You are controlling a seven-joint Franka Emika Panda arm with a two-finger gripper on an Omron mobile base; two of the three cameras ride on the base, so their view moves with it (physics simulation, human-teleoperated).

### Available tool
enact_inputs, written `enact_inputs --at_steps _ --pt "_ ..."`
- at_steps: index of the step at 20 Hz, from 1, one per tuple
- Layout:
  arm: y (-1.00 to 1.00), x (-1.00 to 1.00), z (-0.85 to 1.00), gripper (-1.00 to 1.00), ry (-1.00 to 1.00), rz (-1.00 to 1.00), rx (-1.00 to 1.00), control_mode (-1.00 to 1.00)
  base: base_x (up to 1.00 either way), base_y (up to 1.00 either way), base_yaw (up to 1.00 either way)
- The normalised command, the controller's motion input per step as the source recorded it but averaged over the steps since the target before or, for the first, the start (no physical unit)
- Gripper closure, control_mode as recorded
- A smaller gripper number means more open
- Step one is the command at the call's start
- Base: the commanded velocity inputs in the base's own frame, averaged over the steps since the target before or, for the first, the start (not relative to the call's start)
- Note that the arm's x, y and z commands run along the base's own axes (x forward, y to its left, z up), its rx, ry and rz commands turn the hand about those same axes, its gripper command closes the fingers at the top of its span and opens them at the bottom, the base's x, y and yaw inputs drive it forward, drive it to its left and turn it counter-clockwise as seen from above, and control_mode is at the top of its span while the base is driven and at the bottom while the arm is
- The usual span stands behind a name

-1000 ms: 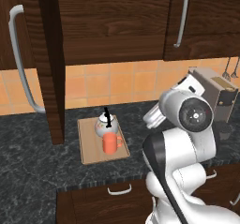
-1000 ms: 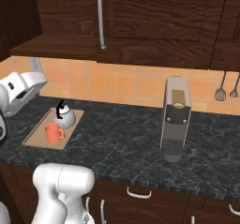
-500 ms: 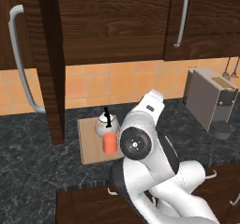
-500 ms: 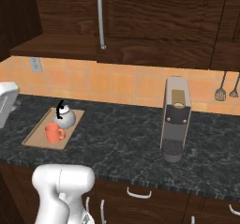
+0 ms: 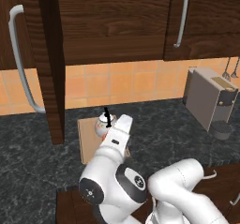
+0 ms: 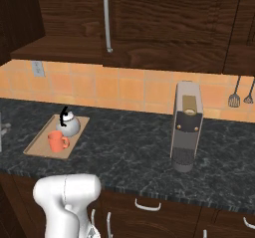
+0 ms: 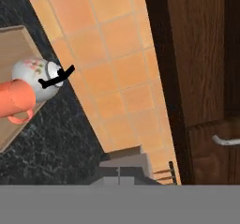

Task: Pick the kettle from the counter and place it on the tray. Then pick the mug from the cabinet and place it on the tray. Then close the cabinet doors.

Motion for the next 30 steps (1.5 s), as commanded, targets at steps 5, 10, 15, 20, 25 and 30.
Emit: enact_inputs --at_steps 5,10,15,20,25,30 --pt "0.81 0.06 -0.05 1.00 0.03 0.00 -0.29 -1.00 0.00 0.00 0.00" --pt "0.72 0.00 0.10 1.00 0.12 0.00 -0.37 -1.00 0.00 0.00 0.00" --pt "0.52 0.00 0.28 1.00 0.00 -0.01 -0.29 -1.00 0.00 0.00 0.00" --pt "0.31 0.05 0.35 1.00 -0.11 0.00 -0.22 -1.00 0.00 0.00 0.00" --pt "0.23 0.25 0.25 1.00 -0.19 0.10 -0.30 -1.00 0.00 0.00 0.00" --pt "0.19 0.12 0.20 1.00 -0.38 0.11 -0.25 -1.00 0.00 0.00 0.00"
